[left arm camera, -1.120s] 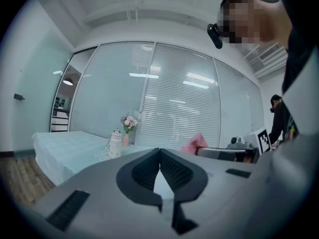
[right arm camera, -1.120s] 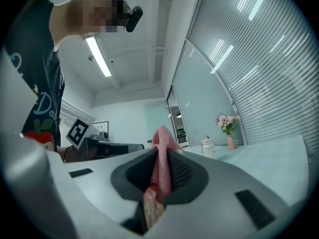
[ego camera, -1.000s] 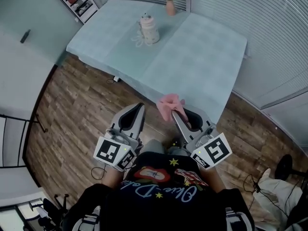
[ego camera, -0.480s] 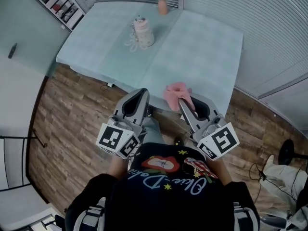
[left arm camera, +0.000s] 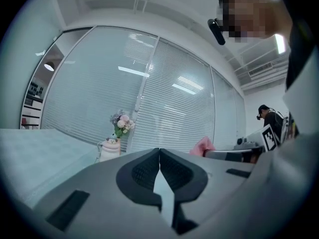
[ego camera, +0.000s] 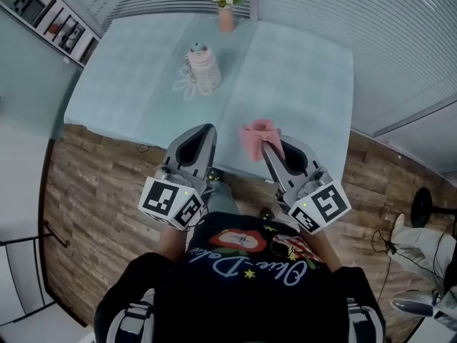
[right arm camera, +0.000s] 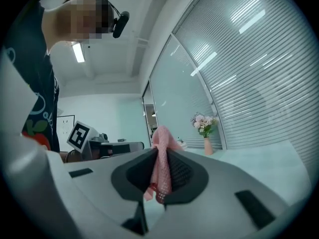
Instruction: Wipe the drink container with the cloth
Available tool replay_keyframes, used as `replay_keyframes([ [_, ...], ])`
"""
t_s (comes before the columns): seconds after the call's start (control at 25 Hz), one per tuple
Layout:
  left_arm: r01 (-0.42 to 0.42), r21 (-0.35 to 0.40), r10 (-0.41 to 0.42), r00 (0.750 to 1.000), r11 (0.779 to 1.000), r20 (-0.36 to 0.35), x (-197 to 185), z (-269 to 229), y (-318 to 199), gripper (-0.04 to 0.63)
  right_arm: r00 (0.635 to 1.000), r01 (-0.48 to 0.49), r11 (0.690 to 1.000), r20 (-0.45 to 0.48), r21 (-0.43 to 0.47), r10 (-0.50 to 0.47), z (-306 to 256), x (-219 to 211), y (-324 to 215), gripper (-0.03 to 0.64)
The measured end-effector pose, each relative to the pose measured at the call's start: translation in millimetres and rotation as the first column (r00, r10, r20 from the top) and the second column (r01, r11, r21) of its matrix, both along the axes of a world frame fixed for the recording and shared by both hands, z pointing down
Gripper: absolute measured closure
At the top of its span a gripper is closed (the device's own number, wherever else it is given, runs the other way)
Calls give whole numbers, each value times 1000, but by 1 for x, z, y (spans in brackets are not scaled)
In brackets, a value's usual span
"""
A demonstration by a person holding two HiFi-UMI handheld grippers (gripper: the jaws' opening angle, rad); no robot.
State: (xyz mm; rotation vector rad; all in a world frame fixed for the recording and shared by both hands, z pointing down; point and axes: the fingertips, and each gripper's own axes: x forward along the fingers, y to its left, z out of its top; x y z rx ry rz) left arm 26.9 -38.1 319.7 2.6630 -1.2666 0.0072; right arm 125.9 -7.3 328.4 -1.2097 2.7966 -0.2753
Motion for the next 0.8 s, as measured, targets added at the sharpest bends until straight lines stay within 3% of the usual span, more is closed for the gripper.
replay_keyframes([
  [0.4,3,-31,-3,1000,1000,7,-29,25,-50,592,999,22,999,-35,-41,-23,19,-43,-56,591],
  [0.8,-23,-28,23,1000,999,-3,-73,24,-104,592,999,-15,998,-45,-58,12,19,-88,-105,591],
])
